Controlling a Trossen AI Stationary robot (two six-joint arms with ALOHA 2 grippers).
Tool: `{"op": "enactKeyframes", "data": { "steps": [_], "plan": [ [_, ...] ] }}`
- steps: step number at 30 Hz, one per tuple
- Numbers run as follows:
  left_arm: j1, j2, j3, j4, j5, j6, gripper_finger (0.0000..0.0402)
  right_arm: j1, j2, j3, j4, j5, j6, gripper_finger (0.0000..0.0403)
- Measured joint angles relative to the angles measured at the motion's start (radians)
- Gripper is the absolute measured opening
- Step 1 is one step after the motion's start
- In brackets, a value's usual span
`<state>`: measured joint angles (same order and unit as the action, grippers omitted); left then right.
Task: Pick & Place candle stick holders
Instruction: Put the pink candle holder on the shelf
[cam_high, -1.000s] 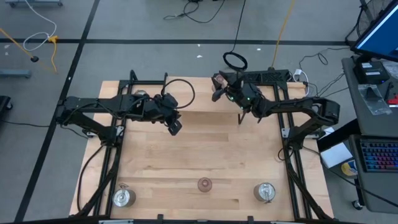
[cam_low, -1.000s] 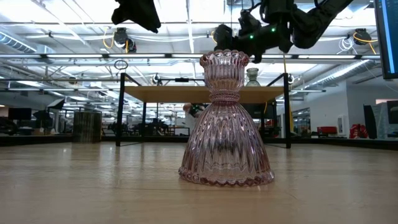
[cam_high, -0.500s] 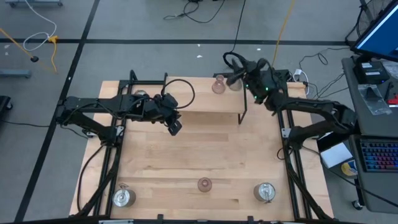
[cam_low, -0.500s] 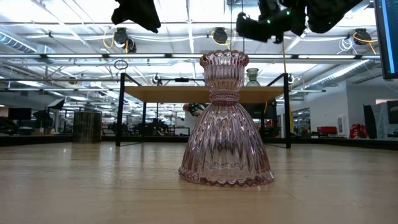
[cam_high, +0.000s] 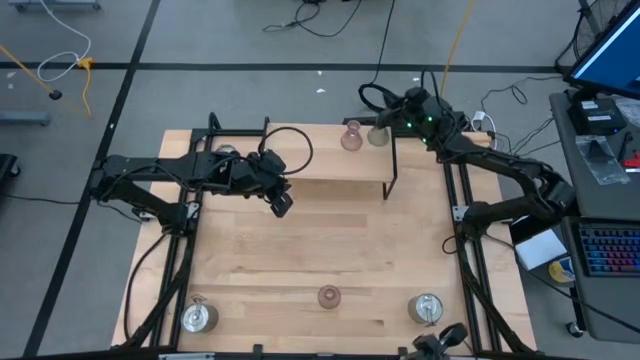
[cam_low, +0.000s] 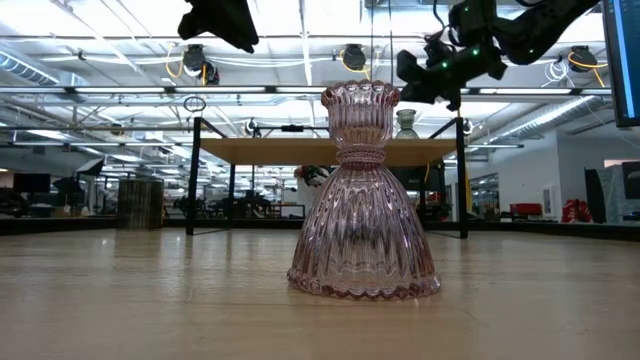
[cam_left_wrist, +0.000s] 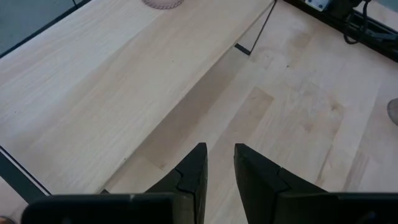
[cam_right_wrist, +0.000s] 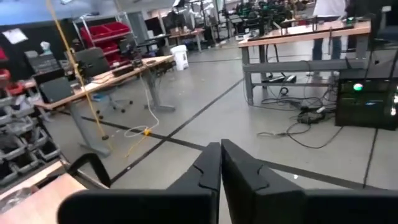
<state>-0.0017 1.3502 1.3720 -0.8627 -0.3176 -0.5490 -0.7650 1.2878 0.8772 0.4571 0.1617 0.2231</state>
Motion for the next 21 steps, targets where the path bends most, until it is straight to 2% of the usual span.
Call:
{"op": "enactKeyframes", "data": {
  "steps": [8,11,21],
  "plan": [
    [0.0,0.0,0.0,0.001,0.0,-0.01,0.0081,-0.058,0.0,0.0,-0.101,-0.013,0.001,0.0001],
    [0.0,0.0,0.0,0.001,-0.005,-0.011,0.0081,-0.077,0.002,0.0,-0.119,-0.061,0.002,0.0001],
    [0.0,0.0,0.0,0.003,-0.007,-0.031,0.0081,-0.093,0.019,0.0,-0.163,-0.115,0.001,0.0]
  ]
}}
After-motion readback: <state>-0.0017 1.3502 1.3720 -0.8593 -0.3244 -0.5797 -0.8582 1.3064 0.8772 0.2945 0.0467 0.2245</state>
